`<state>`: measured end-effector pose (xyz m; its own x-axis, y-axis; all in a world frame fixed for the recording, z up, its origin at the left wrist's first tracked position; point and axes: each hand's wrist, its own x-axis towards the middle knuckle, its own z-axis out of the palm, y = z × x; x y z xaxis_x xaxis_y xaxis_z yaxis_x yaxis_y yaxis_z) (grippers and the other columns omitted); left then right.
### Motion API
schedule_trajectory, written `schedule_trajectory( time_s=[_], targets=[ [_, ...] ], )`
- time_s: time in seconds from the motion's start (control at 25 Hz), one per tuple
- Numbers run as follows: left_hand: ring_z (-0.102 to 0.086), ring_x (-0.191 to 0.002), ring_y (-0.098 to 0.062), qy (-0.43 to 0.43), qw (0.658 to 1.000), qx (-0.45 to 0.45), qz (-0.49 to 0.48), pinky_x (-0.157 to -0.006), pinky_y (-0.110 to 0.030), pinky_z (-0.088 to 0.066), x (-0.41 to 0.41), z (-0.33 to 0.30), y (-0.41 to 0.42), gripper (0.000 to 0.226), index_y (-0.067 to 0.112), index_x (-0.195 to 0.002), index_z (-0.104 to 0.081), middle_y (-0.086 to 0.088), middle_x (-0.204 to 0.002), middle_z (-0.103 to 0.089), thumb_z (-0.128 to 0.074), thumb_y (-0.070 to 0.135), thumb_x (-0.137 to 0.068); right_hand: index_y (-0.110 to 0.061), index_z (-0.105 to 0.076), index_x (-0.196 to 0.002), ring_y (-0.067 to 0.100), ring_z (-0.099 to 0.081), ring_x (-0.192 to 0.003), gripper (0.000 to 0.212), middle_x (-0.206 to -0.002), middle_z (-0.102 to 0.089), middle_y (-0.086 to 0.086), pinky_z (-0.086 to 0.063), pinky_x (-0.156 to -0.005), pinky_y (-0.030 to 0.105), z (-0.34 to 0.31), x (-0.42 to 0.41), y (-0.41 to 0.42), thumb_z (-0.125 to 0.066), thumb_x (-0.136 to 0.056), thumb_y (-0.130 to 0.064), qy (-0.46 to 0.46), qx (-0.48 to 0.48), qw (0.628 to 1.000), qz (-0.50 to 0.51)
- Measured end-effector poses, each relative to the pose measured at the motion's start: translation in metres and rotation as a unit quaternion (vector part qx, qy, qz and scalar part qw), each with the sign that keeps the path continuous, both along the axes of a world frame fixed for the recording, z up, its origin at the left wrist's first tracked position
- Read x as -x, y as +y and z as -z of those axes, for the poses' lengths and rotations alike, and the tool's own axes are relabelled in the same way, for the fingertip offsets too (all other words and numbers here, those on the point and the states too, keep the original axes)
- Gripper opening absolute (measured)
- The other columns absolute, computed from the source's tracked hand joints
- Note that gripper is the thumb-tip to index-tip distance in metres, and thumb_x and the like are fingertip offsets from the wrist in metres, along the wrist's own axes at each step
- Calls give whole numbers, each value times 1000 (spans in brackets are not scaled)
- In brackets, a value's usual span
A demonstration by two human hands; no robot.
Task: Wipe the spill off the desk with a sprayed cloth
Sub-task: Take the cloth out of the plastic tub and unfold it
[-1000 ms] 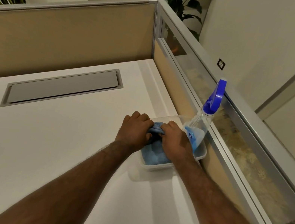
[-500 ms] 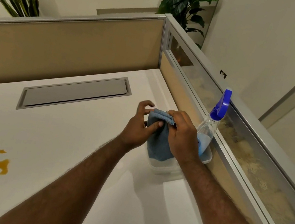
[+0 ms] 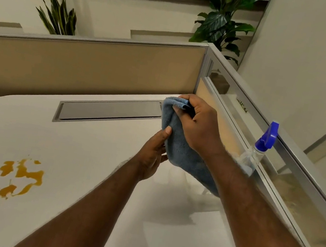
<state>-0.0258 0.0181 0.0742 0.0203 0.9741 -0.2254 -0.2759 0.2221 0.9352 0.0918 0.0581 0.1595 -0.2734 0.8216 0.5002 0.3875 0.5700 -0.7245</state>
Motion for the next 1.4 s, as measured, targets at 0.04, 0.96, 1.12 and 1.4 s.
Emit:
schedule_trajectory(
  time_s=[0.04,0.96,1.12,1.4],
  targets=[
    [-69,-103,-11,-28,1000,-6,-9,-75,-27,-56,5,-3,-2,54,33,-113,-62,7,-113,-73,-59,67,-72,-6,-66,-107,12,-62,-90,19,-101,-70,7,-47,-78,9,-5,5,0,-62,-92,-17,5,9,1000,2],
    [-64,-116,-31,-182,979,-39,-84,-90,-41,-56,93,-6,-34,47,11,-124,-62,-15,-124,-68,-68,33,-83,-14,-70,-100,21,-69,-92,16,-97,-73,4,-57,-85,45,16,72,-11,-67,-86,-22,61,246,967,-11],
    [-62,-118,-31,-153,987,-35,-45,-95,-43,-54,102,-9,-37,44,11,-127,-58,-14,-127,-66,-65,23,-84,-18,-71,-93,26,-70,-93,9,-92,-73,1,-58,-84,41,36,74,-14,-72,-84,-16,171,319,932,-15],
    [-61,-119,-25,-69,994,-44,-71,-96,-40,-53,110,-8,-34,34,18,-125,-61,-8,-128,-66,-57,29,-93,-16,-70,-102,19,-70,-95,14,-99,-74,1,-58,-88,41,34,82,-22,-67,-88,-19,204,261,943,-18]
  ],
)
